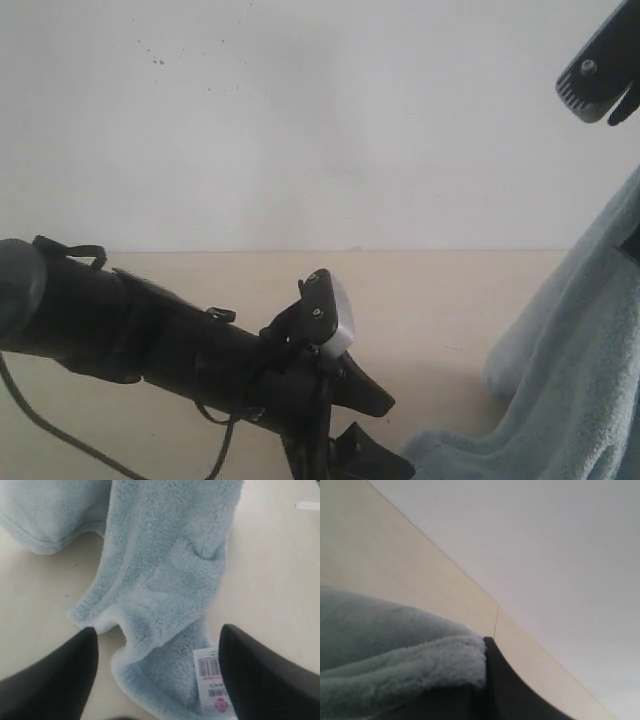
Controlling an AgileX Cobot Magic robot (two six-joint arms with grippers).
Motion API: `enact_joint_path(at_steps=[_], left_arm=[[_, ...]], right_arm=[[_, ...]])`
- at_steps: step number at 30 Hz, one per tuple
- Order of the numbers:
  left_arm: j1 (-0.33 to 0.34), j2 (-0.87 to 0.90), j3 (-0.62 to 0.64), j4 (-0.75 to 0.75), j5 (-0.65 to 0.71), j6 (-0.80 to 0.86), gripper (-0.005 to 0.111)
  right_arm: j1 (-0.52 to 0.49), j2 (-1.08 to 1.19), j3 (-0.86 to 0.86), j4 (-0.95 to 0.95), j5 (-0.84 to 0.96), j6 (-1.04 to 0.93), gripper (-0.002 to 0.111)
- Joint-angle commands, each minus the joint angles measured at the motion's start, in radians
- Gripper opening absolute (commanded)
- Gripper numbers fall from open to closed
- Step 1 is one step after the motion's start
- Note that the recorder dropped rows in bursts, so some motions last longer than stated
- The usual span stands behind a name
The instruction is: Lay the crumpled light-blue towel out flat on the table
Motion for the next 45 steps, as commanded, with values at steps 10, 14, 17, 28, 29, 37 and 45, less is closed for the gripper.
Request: enact_joint_path(at_steps=[10, 14, 17, 28, 29, 37, 45], left_arm=[[-0.003, 0.158, -0.169, 0.049, 0.041, -0.102, 0.065], [-0.003, 0.196, -0.176, 0.068, 0.080, -0.182, 0.065], [-0.003, 0.204, -0.176, 0.074, 0.073, -0.219, 0.061], [-0.003, 0.174, -0.176, 0.132, 0.101, -0.267, 0.004], [-0.003, 0.161, -0.176, 0.140, 0.099, -0.274, 0.004], [0.019, -0.077, -0.176, 0.297, -0.261, -0.408, 0.004], [0.088, -0.304, -0.014, 0.409, -0.597, -0.680, 0.004]], right_arm=[[-0.004, -0.001, 0.001, -0.004, -0.001, 0.021, 0.001], [-0.004, -0.001, 0.001, -0.004, 0.006, 0.021, 0.001], [-0.004, -0.001, 0.001, -0.004, 0.006, 0.021, 0.001], [-0.004, -0.001, 0.001, -0.004, 0.015, 0.031, 0.001], [-0.004, -0.001, 0.001, -0.004, 0.015, 0.038, 0.001], [-0.004, -0.001, 0.001, -0.006, -0.016, 0.071, 0.001], [-0.029, 0.002, 0.001, -0.046, -0.116, 0.086, 0.001]])
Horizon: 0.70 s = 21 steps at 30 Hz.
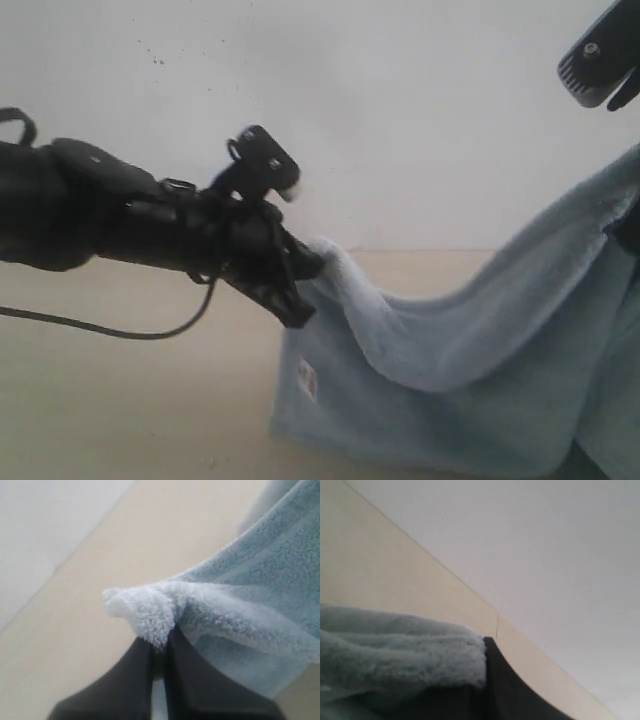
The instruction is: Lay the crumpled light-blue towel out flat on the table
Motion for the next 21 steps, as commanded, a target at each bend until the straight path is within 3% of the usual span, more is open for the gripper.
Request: enact_joint_path(at_steps=[1, 7, 12, 16, 21], left_arm=[[0.035, -0.106, 0.131, 0.017, -0.144, -0.120, 0.004], [0.052, -0.166, 0.332, 0.046, -0.218, -0.064, 0.004], [0.052, -0.232, 0.429, 0.018, -0.434, -0.161, 0.004], [0.052, -0.317, 0.438, 0.014, -0.455, -0.161, 0.004], [0.052, -0.437, 0.438, -0.026, -0.416, -0.163, 0.004]], right_arm=[[-0.044, 0.006, 0.001, -0.013, -0.125, 0.038, 0.001], [-0.209, 0.098, 0.001, -0.004, -0.300, 0.074, 0.001], [-0.365, 0.221, 0.001, 0.029, -0.433, 0.159, 0.001], [-0.391, 0.284, 0.001, 0.070, -0.452, 0.182, 0.001], [-0.391, 0.315, 0.001, 0.097, -0.644, 0.193, 0.001]])
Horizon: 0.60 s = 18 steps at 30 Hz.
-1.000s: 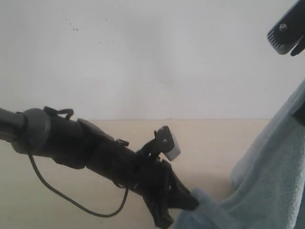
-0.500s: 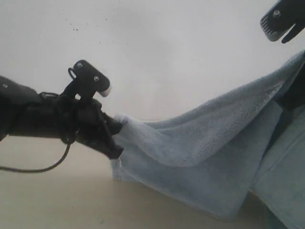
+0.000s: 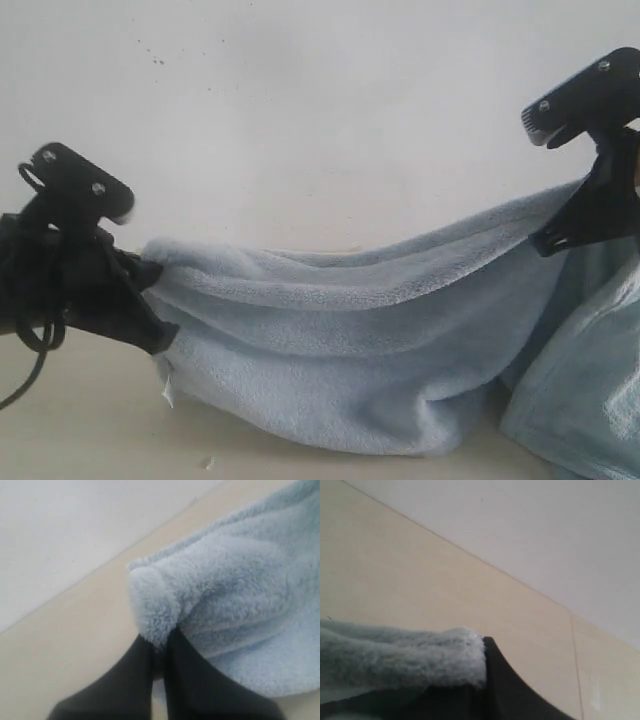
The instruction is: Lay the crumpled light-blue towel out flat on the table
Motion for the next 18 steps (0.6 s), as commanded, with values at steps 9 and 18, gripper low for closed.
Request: enact_joint_path(at_steps=[9, 18], left_arm=[[0.001, -0.173, 0.007, -0.066, -0.027, -0.013, 0.004], [0.003, 0.084, -0.004, 0.032, -0.143, 0.158, 0.028]], right_arm=[[-0.008, 0.095, 0.001, 0.035, -0.346, 0.003, 0.010], [-0.008, 0.297, -0.027, -0.060, -0.419, 0.005, 0.051]])
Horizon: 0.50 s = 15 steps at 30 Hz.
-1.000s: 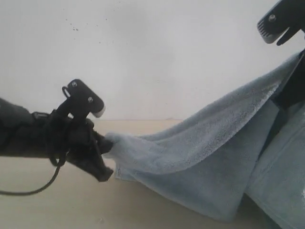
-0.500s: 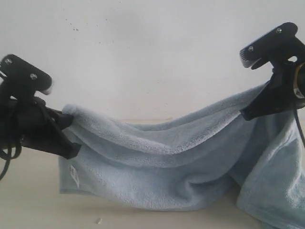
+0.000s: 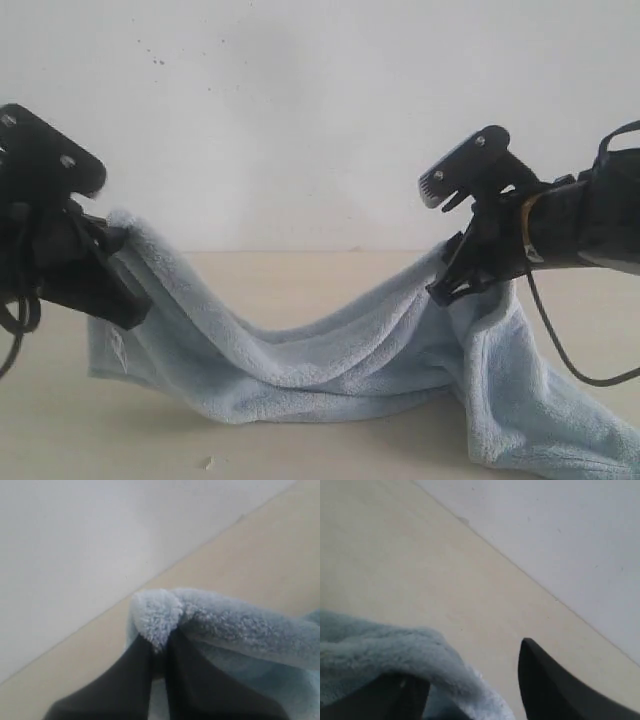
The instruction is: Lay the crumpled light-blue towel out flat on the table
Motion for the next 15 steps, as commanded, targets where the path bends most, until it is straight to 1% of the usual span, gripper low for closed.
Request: enact_joint_path(at_steps=[1, 2, 3, 4, 5, 6, 7, 11, 13, 15], left_arm=[[0.002, 0.182, -0.016, 0.086, -0.042, 0.025, 0.045], [0.002, 0.227, -0.024, 0.081, -0.073, 0.014, 0.061], [0.002, 0.280, -0.036, 0.081, -0.130, -0.017, 0.080], [0.002, 0.313, -0.045, 0.081, -0.172, -0.045, 0.092], [0.002, 0.345, -0.050, 0.081, -0.211, -0.062, 0.103], [0.002, 0.353, -0.054, 0.081, -0.218, -0.062, 0.106], [0.002, 0.353, -0.055, 0.083, -0.218, -0.062, 0.107], [0.000, 0.314, -0.055, 0.093, -0.186, -0.071, 0.107], [-0.012, 0.277, -0.055, 0.093, -0.113, -0.116, 0.107], [-0.040, 0.246, -0.055, 0.093, -0.026, -0.178, 0.107]], right_arm=[[-0.008, 0.086, -0.037, -0.014, 0.024, 0.012, 0.051], [-0.008, 0.105, -0.044, -0.014, 0.029, 0.029, 0.052], [-0.008, 0.126, -0.059, -0.014, 0.029, 0.054, 0.059], [-0.008, 0.142, -0.071, -0.014, 0.020, 0.079, 0.068], [-0.008, 0.153, -0.093, -0.014, 0.015, 0.109, 0.079], [-0.008, 0.155, -0.103, -0.014, 0.015, 0.115, 0.087], [-0.008, 0.153, -0.111, -0.012, 0.009, 0.115, 0.092], [-0.008, 0.131, -0.123, -0.011, -0.030, 0.117, 0.093], [-0.008, 0.105, -0.126, 0.000, -0.071, 0.148, 0.093], [-0.003, 0.065, -0.126, 0.046, -0.095, 0.224, 0.093]])
